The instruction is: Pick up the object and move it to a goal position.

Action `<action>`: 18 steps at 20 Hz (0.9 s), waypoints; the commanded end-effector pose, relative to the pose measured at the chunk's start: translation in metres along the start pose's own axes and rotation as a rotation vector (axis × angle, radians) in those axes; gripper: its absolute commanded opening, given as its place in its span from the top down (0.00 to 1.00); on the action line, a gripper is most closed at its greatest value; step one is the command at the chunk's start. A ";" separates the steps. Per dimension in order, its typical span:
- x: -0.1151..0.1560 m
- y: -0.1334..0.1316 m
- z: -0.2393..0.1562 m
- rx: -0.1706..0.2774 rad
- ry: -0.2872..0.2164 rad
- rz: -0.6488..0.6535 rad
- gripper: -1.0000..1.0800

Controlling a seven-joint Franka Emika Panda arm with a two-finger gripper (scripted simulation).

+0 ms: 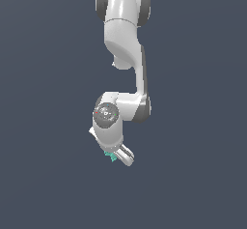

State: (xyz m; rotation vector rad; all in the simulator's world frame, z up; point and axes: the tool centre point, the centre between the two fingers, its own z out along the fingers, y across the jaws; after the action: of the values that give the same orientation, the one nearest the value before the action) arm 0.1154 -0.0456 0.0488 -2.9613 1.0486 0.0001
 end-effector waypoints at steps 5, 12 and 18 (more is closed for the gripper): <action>0.000 0.000 0.000 0.000 0.000 0.000 1.00; -0.005 -0.005 -0.003 0.000 0.000 0.000 1.00; -0.032 -0.034 -0.018 0.000 0.000 0.000 1.00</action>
State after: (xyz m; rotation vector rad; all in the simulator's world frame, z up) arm 0.1125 -0.0124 0.0622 -2.9611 1.0518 0.0011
